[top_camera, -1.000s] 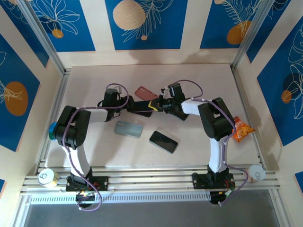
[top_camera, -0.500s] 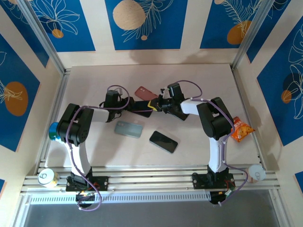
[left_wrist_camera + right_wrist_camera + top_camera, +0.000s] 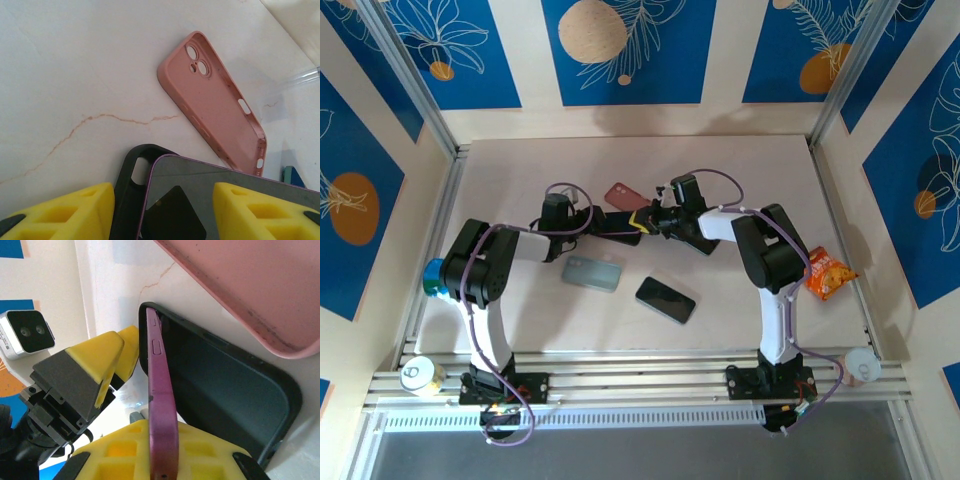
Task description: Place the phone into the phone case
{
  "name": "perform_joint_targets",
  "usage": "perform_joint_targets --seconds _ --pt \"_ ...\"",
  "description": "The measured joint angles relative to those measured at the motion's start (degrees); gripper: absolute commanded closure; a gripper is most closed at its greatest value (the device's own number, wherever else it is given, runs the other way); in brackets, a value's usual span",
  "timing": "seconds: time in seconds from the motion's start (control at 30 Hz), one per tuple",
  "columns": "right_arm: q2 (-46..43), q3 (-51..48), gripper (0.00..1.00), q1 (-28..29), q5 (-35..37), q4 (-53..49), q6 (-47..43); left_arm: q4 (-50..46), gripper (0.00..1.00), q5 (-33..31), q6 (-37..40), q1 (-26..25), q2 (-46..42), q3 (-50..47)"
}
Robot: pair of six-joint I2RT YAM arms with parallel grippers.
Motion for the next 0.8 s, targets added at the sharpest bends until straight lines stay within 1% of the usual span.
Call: perform_joint_targets --seconds 0.47,0.8 --pt "2.9 3.8 1.0 1.1 -0.2 -0.3 0.0 0.3 0.46 0.2 -0.5 0.1 0.2 0.0" --pt "3.1 3.1 1.0 1.1 -0.2 0.4 0.4 -0.1 0.46 0.2 -0.6 0.1 0.0 0.0"
